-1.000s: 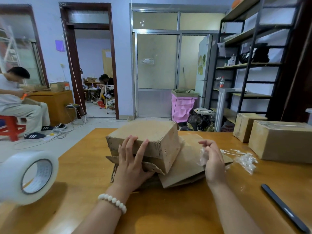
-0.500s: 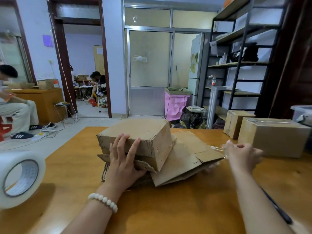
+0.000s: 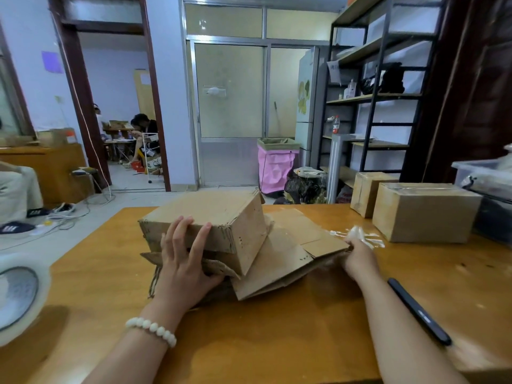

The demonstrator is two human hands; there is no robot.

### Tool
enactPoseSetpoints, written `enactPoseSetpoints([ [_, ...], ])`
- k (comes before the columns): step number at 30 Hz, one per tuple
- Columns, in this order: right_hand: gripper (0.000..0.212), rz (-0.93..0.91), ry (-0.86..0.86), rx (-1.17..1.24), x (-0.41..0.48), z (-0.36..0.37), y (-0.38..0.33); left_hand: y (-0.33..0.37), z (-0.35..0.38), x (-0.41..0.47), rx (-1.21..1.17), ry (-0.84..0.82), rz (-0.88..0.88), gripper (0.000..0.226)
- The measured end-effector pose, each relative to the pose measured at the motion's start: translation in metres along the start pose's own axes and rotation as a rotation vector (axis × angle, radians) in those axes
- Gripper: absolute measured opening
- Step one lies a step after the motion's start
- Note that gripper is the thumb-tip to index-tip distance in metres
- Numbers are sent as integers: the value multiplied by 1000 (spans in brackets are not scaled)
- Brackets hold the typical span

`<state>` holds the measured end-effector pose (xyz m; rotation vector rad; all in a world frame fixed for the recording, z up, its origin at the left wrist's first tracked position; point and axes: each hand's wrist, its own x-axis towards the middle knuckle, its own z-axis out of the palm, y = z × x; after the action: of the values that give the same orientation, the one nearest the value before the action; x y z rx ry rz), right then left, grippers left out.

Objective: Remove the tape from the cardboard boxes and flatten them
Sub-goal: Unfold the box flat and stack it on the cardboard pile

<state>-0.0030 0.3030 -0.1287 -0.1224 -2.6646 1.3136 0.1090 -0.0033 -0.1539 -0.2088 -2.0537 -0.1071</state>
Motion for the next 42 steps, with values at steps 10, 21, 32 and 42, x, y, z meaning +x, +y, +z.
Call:
enactPoseSetpoints([
  [10,25,-92,354,276,-2,-2,-1,0,1,0,-9,53,13,89],
  [21,74,-747,-114,154,-75,53,-62,24,5,6,-35,8,243,91],
  [32,28,-550,66,289,-71,57,-61,-20,-17,8,-948,103,-1142,53],
  [42,11,-553,380,20,-61,49,-52,9,-25,2,-935,-41,-676,39],
])
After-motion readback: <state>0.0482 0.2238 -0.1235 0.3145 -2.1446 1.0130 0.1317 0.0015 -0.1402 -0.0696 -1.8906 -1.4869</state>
